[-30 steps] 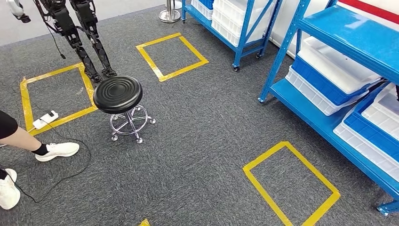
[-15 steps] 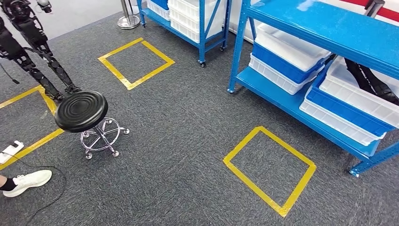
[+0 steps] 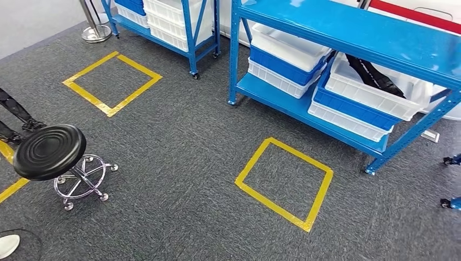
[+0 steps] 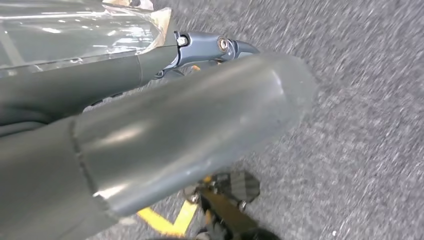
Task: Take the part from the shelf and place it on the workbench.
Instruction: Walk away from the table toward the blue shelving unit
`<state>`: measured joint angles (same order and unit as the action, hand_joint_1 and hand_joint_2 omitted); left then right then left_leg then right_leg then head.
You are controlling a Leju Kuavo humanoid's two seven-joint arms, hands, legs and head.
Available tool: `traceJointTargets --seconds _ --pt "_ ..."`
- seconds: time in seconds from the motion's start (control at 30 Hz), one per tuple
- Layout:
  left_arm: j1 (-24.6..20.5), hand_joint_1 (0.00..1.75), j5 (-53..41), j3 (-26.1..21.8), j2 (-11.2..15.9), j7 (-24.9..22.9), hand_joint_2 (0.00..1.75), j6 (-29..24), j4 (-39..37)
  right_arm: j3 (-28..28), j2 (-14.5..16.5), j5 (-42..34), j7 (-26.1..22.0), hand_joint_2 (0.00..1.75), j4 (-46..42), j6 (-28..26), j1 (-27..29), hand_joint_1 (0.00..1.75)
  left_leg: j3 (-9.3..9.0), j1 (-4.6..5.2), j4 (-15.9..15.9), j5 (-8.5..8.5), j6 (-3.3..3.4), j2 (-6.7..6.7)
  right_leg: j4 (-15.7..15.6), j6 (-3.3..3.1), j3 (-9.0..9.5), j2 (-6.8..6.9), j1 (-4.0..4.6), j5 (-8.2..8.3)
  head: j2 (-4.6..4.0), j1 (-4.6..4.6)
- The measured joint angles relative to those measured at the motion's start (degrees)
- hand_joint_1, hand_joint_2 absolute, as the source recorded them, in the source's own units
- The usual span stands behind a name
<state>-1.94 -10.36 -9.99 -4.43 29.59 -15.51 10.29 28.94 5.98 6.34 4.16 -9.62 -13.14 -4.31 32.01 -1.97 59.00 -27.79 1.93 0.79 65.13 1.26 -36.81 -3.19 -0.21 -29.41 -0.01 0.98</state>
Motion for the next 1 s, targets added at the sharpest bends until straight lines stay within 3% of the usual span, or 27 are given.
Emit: traceJointTargets --seconds 0.07,0.13,0.2,0.23,0.3,0.33,0.4,0.47,0.53,0.6,0.63,0.67,0.73,0.8,0.87,0.93,1.0 --pt "0.09 0.0 -0.03 -0.01 0.07 0.24 0.0 0.08 0.0 0.0 -0.01 -0.05 -0.05 0.0 0.0 0.0 -0.15 0.0 -0.03 0.17 -0.08 -0.04 0.26 -1.68 7.02 -0.12 -3.79 1.9 -0.24 -2.88 -0.01 0.13" --pt "0.1 0.0 -0.25 0.0 0.08 0.38 0.0 0.27 0.0 0.0 -0.03 -0.23 -0.07 0.0 0.0 0.0 0.0 0.0 -0.01 0.24 -0.06 -0.17 0.12 -3.3 9.23 0.68 -4.97 2.49 -0.77 -3.15 -0.01 0.13" --pt "0.08 0.0 -0.49 0.01 0.07 0.41 0.0 0.44 0.0 0.0 -0.09 -0.42 -0.08 0.0 0.0 0.01 0.25 0.0 -0.22 0.16 0.01 -0.43 -0.31 -4.66 3.16 2.0 -1.75 3.99 -1.42 -0.62 -0.01 0.15" --pt "0.08 0.0 -0.52 0.01 0.13 0.41 0.0 0.48 0.0 0.0 -0.09 -0.46 -0.09 0.0 0.0 0.02 0.26 0.0 -0.43 0.25 0.07 -0.66 -0.67 -5.24 -0.51 2.36 0.24 5.67 -1.61 0.72 -0.01 0.19" --pt "0.1 0.0 -0.54 0.01 0.26 0.43 0.0 0.51 0.0 -0.01 -0.08 -0.51 -0.13 0.0 0.0 0.06 0.14 0.0 -1.12 0.51 0.15 -1.27 -1.63 -6.38 -5.05 2.2 2.82 8.1 -1.4 2.32 -0.02 0.05" --pt "0.05 0.0 -0.55 0.0 0.34 0.43 0.0 0.52 0.0 -0.02 -0.05 -0.52 -0.15 0.0 0.0 0.08 0.08 0.0 -1.54 0.58 0.05 -1.51 -2.06 -6.99 -5.28 1.77 2.93 8.26 -1.1 2.47 -0.02 -0.03" --pt "-0.18 0.0 -0.55 0.01 0.34 0.44 0.0 0.53 0.03 -0.02 -0.1 -0.53 -0.19 0.0 0.0 0.09 0.03 0.0 -2.31 0.26 -0.19 -1.88 -2.79 -7.95 -5.47 0.87 3.01 6.75 -1.1 2.58 -0.01 -0.18" --pt "-0.39 0.0 -0.55 0.02 0.33 0.44 0.0 0.54 0.08 -0.03 -0.21 -0.53 -0.17 0.0 0.0 0.1 0.07 0.0 -1.96 -0.16 1.5 -3.5 -3.27 -5.86 -5.69 -0.09 3.22 5.41 -1.49 2.76 -0.01 -0.39" --pt "-0.29 0.0 -0.55 0.03 0.33 0.36 0.0 0.59 0.07 -0.04 -0.27 -0.46 -0.16 0.0 0.0 0.11 0.05 0.0 1.12 -0.27 8.25 -7.47 -3.22 -2.18 -5.76 -1.1 3.32 4.13 -1.32 2.88 -0.01 -0.62" --pt "-0.03 0.0 -0.5 0.03 0.35 0.16 0.0 0.63 0.03 -0.04 -0.27 -0.15 -0.18 0.0 0.0 0.02 0.06 0.0 4.94 -0.22 15.5 -10.25 -2.95 -0.77 -5.71 -1.66 3.3 2.83 -0.77 2.89 -0.01 -0.66" --pt "0.03 0.0 -0.46 0.03 0.36 0.06 0.0 0.61 0.01 -0.03 -0.28 0.1 -0.19 0.0 0.0 -0.08 0.14 0.0 5.82 -0.21 16.6 -9.9 -2.81 -0.63 -5.69 -1.72 3.37 2.28 -0.59 2.88 -0.01 -0.65" --pt "0.06 0.0 -0.42 0.02 0.37 0.04 0.0 0.59 0.0 0.01 -0.3 0.42 -0.2 0.0 0.0 -0.18 0.21 0.0 5.64 -0.2 15.36 -8.34 -2.62 -0.6 -5.67 -1.71 3.49 1.81 -0.5 2.86 -0.01 -0.66" --pt "0.02 0.0 -0.38 0.02 0.37 0.06 0.0 0.52 0.0 0.1 -0.33 0.99 -0.21 0.0 0.0 -0.32 0.23 0.0 3.0 -0.2 8.34 -3.82 -2.09 -0.49 -5.66 -1.67 3.76 1.14 -0.46 2.83 -0.01 -0.66" --pt "-0.03 0.0 -0.37 0.02 0.38 0.08 0.0 0.37 0.01 0.27 -0.32 1.4 -0.19 0.0 0.0 -0.36 0.09 0.0 0.71 0.05 2.54 -1.14 -1.75 -0.32 -5.6 -1.38 3.81 0.77 -0.11 2.7 -0.01 -0.63" --pt "-0.07 0.0 -0.37 0.02 0.32 0.1 0.0 0.2 0.01 0.5 -0.39 1.66 -0.13 0.0 0.0 -0.41 0.06 0.0 0.32 0.36 1.16 -0.78 -1.94 -0.28 -5.48 -1.25 3.4 0.69 0.46 2.27 -0.01 -0.56" --pt "-0.07 0.0 -0.37 0.01 0.26 0.11 0.0 0.03 0.0 0.73 -0.48 1.77 -0.08 0.0 0.0 -0.44 0.09 0.0 0.24 0.68 1.0 -0.74 -2.03 -0.28 -5.46 -1.18 3.14 0.77 0.56 1.99 -0.01 -0.54" --pt "-0.07 0.0 -0.37 0.0 0.29 0.15 0.0 -0.12 0.0 0.94 -0.51 1.83 -0.04 0.0 0.0 -0.44 0.03 0.0 0.24 1.15 1.03 -0.75 -1.7 -0.26 -5.52 -0.74 3.22 0.83 0.35 2.13 -0.01 -0.55"
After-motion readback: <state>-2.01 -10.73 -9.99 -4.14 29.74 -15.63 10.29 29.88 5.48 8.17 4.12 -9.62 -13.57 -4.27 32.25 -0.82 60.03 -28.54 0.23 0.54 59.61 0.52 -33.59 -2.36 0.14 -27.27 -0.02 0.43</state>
